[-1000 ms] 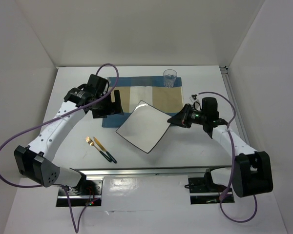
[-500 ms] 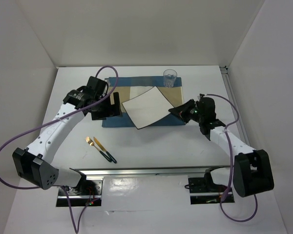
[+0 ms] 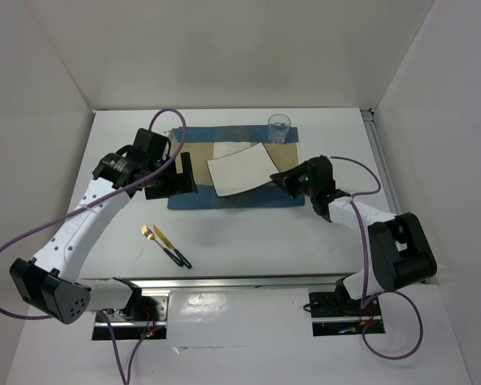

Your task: Set the dinner table for one person

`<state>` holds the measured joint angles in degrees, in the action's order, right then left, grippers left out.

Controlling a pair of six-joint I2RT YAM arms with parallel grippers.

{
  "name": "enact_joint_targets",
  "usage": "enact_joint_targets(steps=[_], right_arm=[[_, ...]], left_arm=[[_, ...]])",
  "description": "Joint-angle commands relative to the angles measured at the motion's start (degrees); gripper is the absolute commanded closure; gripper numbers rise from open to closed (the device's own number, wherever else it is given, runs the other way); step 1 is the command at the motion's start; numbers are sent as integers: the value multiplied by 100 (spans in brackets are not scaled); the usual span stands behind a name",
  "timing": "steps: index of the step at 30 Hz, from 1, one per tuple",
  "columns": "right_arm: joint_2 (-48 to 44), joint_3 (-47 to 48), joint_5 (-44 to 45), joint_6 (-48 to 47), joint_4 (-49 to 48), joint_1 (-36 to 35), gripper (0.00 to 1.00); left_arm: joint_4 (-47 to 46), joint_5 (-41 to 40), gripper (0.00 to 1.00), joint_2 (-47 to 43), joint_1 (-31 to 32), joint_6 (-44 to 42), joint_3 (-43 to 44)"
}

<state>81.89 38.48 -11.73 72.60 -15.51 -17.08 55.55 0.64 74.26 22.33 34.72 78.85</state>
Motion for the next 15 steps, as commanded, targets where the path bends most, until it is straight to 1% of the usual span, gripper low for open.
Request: enact_joint_targets(steps=[1,11,15], right_arm=[[-51,713,126,597,-1956,-67,100],[503,1205,338,703,-2220,-234,100],[636,1311,644,817,-2281,-296,100]], left_arm=[[44,-73,1,-289,26,-44,-79],[44,-21,1,-403,26,-44,-133],[44,-21,1,-403,26,-44,-133]])
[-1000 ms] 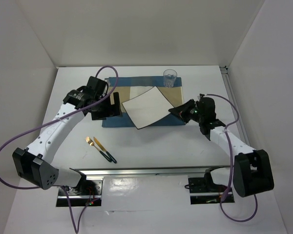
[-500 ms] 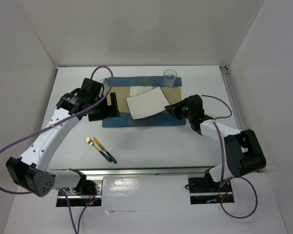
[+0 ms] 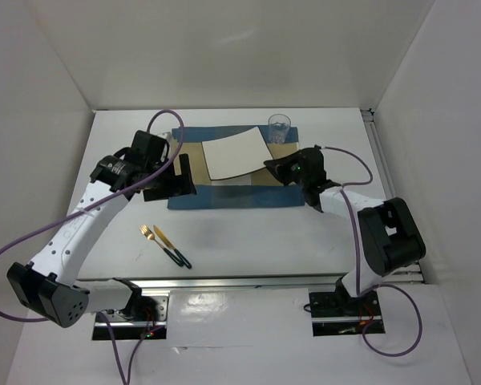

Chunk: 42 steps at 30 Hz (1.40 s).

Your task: Set the dinner table for one person

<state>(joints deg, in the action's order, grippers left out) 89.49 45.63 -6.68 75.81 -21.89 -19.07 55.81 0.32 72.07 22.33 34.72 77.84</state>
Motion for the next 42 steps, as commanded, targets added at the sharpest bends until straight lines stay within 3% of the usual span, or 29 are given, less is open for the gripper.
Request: enact_joint_targets(steps=[1,42], right_arm=[[-64,597,140,496,-1643,-149,100],[490,104,1002,1094,-2759,-484,100]], left_arm=[[17,12,1,-185,26,-44,-32],[228,-145,1,-185,26,-255,-85]])
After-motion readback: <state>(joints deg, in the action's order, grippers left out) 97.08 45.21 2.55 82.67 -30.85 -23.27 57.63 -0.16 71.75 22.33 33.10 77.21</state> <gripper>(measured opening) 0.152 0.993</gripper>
